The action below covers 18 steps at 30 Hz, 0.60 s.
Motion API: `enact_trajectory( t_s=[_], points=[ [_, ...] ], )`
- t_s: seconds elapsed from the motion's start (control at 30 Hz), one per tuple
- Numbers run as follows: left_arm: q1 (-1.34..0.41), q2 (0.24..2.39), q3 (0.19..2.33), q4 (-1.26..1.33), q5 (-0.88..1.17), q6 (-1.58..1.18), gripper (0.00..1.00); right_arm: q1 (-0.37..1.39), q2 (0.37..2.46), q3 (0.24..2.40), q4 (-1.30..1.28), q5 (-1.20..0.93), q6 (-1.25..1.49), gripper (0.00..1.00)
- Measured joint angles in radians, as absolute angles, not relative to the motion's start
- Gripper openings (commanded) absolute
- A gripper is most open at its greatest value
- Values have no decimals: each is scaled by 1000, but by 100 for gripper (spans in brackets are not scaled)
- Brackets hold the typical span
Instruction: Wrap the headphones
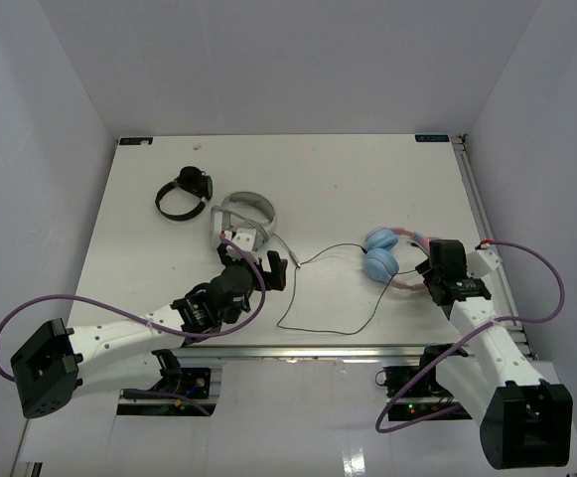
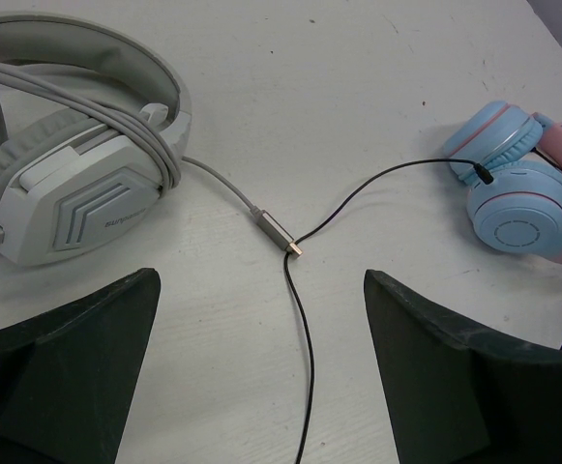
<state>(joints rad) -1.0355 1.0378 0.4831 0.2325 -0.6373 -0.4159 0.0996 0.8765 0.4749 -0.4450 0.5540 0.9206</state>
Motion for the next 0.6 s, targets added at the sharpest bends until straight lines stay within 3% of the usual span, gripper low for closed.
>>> enact_trajectory(
  t_s=[0.33,0.5,0.6],
  points=[
    [-1036,1038,483,233,-640,-416,97,58,970,415,-394,545,926,73],
    [-1036,1038,483,233,-640,-416,97,51,1017,404,-335,543,928,58],
    [-1036,1037,483,233,-640,-416,97,51,1030,392,-297,545,916,43]
  ],
)
